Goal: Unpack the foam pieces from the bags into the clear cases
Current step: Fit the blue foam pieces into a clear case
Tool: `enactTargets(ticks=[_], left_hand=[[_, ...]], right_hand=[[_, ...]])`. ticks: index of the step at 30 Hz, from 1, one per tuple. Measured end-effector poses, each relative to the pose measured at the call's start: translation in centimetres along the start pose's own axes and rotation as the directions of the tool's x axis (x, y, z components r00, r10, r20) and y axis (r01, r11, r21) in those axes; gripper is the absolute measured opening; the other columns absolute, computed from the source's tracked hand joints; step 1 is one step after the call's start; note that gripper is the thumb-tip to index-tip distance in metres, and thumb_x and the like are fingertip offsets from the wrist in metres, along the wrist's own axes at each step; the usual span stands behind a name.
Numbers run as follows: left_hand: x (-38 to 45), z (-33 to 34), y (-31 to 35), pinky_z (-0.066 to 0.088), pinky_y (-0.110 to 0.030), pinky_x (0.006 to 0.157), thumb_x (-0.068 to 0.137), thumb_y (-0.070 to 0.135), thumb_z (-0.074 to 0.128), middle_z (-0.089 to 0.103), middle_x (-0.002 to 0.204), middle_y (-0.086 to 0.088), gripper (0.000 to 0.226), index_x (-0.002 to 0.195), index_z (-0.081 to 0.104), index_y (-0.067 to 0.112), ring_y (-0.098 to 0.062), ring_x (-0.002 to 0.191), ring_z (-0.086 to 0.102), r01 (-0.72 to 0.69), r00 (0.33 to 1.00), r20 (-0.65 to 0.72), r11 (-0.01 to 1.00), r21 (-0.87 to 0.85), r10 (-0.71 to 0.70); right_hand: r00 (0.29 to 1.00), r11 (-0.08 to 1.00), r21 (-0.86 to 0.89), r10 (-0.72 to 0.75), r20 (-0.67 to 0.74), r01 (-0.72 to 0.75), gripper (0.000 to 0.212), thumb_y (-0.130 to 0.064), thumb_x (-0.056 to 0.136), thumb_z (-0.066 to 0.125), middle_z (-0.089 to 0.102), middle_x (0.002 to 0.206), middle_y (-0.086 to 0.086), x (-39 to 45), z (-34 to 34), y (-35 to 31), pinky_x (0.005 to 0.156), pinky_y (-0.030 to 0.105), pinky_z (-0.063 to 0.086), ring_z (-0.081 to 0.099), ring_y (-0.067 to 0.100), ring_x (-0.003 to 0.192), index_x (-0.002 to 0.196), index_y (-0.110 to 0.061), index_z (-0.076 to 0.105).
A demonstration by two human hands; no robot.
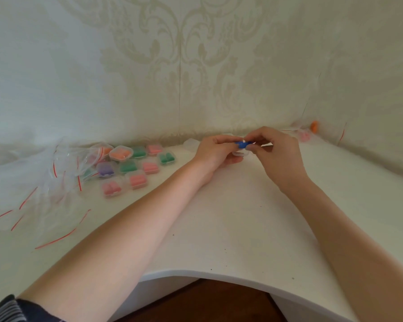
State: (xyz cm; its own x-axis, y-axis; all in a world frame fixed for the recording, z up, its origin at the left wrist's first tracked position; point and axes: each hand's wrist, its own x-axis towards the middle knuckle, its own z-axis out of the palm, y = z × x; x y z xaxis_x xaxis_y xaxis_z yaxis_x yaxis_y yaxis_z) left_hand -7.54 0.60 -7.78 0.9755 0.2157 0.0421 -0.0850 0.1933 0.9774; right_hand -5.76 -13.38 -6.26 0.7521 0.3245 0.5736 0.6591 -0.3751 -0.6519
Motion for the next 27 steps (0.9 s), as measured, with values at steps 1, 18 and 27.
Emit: enactTargets(ticks=[1,18,27], left_hand=[[0.1,0.0,0.0,0.056,-0.018,0.062,0.086,-0.004,0.056,0.066,0.086,-0.009,0.022,0.104,0.068,0.003,-0.016,0.069,0.062,0.01,1.0,0.003,1.0,-0.005,-0.01],[-0.2,-0.2,1.1,0.059,-0.024,0.069,0.086,-0.011,0.046,0.063,0.107,-0.018,0.033,0.115,0.062,-0.006,-0.02,0.077,0.065,0.159,0.984,0.093,0.983,-0.091,-0.151],[-0.3,-0.3,1.2,0.058,-0.024,0.072,0.087,-0.009,0.048,0.066,0.102,-0.015,0.027,0.108,0.065,-0.003,-0.017,0.08,0.066,0.174,0.981,0.101,0.981,-0.087,-0.165]], right_hand=[[1.0,1.0,-0.001,-0.012,0.011,0.012,0.017,0.0,0.082,0.065,0.064,0.078,-0.017,0.0,0.0,0.0,0.07,0.019,0.046,0.059,0.005,0.076,0.081,-0.017,0.065],[0.995,0.985,-0.166,-0.036,0.088,0.05,0.008,-0.002,0.079,0.068,0.065,0.077,-0.001,0.1,0.0,0.6,0.07,0.029,0.049,0.06,0.02,0.072,0.079,-0.01,0.069],[0.999,0.992,-0.121,-0.015,0.048,0.02,0.007,-0.018,0.078,0.075,0.053,0.082,-0.004,0.2,0.0,0.7,0.067,0.008,0.038,0.049,0.005,0.07,0.084,-0.019,0.074]])
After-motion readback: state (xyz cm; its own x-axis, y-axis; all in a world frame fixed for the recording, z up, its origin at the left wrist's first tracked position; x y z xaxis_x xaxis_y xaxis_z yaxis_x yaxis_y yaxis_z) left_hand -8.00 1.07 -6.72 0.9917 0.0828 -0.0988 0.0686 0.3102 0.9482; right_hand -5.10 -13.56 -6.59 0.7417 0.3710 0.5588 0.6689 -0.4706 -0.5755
